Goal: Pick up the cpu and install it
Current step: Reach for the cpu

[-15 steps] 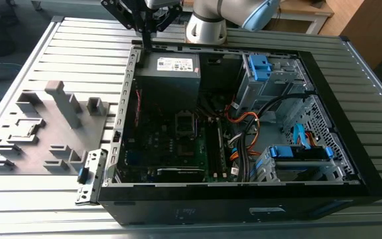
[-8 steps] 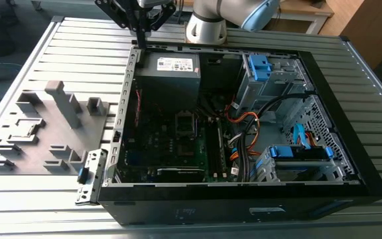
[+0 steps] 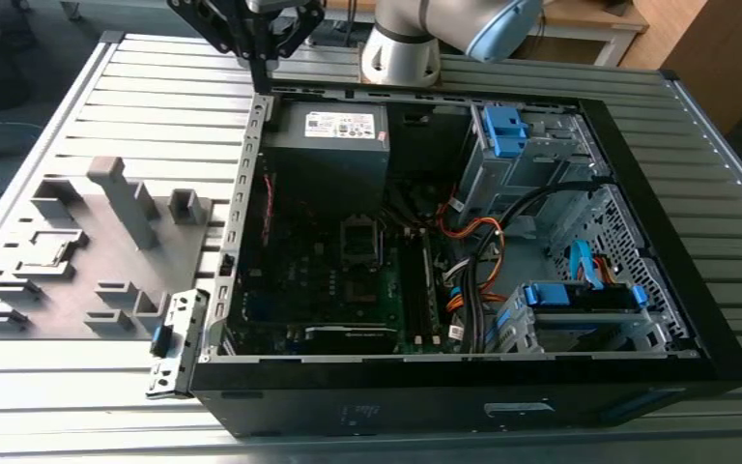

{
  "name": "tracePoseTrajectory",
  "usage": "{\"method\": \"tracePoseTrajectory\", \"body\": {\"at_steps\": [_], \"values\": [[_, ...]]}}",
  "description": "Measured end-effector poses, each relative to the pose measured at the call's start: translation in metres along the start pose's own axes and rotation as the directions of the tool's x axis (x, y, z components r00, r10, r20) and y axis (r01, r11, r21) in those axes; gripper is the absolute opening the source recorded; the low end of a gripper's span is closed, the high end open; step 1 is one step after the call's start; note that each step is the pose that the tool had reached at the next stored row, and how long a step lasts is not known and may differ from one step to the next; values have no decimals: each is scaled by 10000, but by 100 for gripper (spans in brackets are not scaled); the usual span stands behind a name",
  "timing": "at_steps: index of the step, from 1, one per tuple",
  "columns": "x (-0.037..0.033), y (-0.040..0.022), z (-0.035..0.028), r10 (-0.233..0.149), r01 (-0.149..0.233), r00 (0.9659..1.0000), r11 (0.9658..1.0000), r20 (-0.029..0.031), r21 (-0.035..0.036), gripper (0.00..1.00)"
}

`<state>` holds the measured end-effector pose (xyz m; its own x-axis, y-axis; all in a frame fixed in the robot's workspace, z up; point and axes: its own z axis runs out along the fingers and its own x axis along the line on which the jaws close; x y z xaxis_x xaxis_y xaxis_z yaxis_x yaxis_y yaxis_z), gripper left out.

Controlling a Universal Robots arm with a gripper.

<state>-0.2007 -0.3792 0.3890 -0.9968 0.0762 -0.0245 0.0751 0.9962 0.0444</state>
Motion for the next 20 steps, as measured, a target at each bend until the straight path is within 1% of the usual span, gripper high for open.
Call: {"method": "tracePoseTrajectory", "body": {"at_steps": [9, 18, 20], "values": [[183, 18, 9, 1, -1, 10000, 10000, 0, 1, 11], [392, 5, 25, 0, 0, 10000, 10000, 0, 0, 11], [428, 2, 29, 1, -1, 10000, 10000, 0, 1, 11]]}}
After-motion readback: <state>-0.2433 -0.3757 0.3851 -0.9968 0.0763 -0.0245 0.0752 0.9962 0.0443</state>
